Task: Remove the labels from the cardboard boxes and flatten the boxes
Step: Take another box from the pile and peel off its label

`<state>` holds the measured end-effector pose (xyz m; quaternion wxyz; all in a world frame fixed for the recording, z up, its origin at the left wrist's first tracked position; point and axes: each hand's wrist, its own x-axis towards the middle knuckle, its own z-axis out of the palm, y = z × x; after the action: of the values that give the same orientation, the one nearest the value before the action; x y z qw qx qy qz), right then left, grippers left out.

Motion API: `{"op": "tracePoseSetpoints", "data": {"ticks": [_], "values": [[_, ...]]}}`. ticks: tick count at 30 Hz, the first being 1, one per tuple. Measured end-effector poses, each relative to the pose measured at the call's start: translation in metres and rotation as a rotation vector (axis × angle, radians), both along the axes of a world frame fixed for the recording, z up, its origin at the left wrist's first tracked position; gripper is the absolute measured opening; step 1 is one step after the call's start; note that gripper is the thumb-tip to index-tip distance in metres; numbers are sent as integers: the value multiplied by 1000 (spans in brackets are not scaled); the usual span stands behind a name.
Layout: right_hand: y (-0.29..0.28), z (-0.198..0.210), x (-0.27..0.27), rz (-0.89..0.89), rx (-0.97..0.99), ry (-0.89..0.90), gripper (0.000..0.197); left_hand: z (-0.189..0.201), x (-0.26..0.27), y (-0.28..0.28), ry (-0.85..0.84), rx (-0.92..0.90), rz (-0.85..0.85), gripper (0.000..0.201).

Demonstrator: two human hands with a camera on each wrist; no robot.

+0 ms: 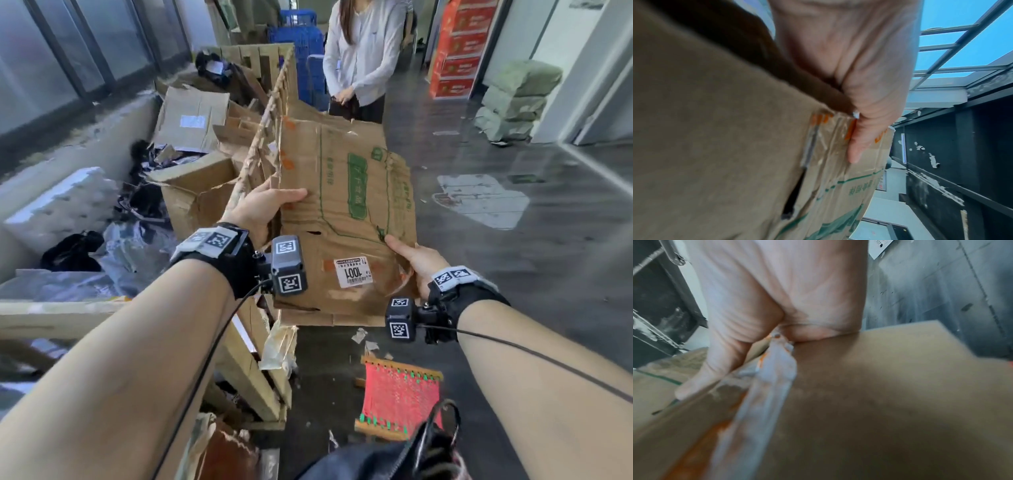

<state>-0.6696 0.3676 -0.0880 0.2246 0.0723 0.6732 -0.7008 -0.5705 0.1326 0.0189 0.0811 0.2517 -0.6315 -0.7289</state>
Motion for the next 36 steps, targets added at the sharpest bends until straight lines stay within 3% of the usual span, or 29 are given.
{"op": "tracePoseSetpoints", "data": {"ticks": [2,7,12,14,15,18,25,30,34,36], "values": [[9,-25,-18,21,109,-40,100,-17,-11,4,-49,2,-18,31],[28,-98,-60,85,329,-61,92,-61,-52,15,-190,52,-80,27],[41,-142,-78,54,408,-122,104,-103,-80,23,-381,137,-84,33],[41,-152,-82,14,432,-152,110,-120,-86,23,-459,191,-123,23],[41,-155,-85,5,440,-161,108,-131,-89,23,-491,216,-143,18],[38,-161,-87,-3,475,-197,75,-164,-97,20,-570,283,-150,13],[24,-204,-99,28,555,-253,41,-240,-112,19,-761,288,-215,20],[21,-255,-108,99,620,-354,57,-304,-100,17,-901,373,-242,32],[16,-290,-105,267,701,-494,74,-355,-85,17,-966,464,-114,28],[9,-295,-98,301,656,-545,71,-381,-79,18,-984,462,-55,40]]}}
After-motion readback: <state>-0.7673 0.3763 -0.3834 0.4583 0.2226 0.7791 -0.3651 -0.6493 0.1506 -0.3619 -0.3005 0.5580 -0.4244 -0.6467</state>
